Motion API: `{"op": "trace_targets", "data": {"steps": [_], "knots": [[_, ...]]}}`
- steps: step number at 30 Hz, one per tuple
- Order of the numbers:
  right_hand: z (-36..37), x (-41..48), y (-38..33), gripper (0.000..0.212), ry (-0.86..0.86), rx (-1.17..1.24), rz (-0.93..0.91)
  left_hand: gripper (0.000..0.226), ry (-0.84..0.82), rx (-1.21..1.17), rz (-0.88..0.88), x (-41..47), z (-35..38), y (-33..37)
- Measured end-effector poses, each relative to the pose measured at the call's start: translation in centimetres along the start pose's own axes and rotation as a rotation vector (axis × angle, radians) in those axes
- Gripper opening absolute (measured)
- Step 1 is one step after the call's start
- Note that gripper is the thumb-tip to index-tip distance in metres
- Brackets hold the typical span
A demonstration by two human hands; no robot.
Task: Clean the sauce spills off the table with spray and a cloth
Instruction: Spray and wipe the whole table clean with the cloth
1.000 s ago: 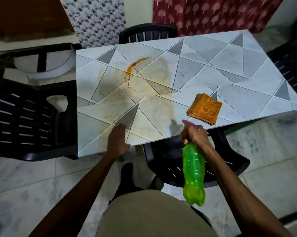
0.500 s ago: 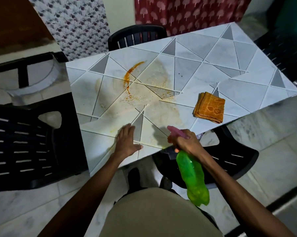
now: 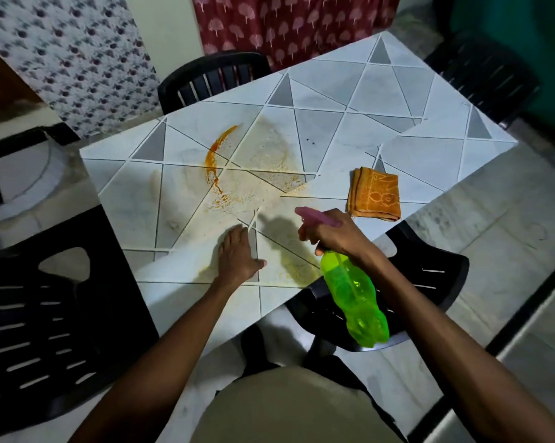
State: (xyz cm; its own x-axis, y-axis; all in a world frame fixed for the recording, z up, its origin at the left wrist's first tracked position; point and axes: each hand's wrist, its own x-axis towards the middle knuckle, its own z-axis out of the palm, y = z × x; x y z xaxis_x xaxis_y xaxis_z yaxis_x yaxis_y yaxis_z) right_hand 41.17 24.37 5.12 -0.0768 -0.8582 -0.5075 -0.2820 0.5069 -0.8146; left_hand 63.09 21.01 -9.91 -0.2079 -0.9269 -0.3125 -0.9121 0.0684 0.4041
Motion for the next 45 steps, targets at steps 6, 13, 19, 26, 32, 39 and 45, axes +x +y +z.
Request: {"op": "trace_targets", "data": {"steps": [6, 13, 19, 26, 32, 39, 45], "knots": [[2.3, 2.5, 2.0, 0.033, -0.066, -0.202, 0.092, 0.109, 0.051, 0.005, -0.186, -0.7, 1.0, -0.1], [-3.0, 4.6, 3.7, 0.036, -0.133, -0.152, -0.045, 0.112, 0.062, -0.017, -0.249, 0.9, 2.4, 3.5], [-13.9, 6.7, 1.3, 0.041, -0.106, 0.141, -0.212, 0.108, 0.057, -0.049, -0.177, 5.4, 4.5, 11.2], [-26.5, 10.2, -0.9, 0.06, 0.187, 0.105, -0.521, 0.093, 0.072, -0.007, 0.06, 10.6, 6.8, 19.5], [-33.5, 16.3, -0.3, 0.06, 0.463, 0.125, -0.587, 0.059, 0.033, 0.183, 0.264, 14.2, 8.6, 23.2], [-37.6, 21.7, 1.6, 0.036, 0.516, 0.194, -0.544, 0.095, -0.145, 0.187, 0.212, 15.5, 8.6, 23.2], [-38.8, 22.3, 2.5, 0.043, 0.512, 0.146, -0.492, 0.103, -0.137, 0.133, 0.201, 15.2, 8.1, 22.6]]}}
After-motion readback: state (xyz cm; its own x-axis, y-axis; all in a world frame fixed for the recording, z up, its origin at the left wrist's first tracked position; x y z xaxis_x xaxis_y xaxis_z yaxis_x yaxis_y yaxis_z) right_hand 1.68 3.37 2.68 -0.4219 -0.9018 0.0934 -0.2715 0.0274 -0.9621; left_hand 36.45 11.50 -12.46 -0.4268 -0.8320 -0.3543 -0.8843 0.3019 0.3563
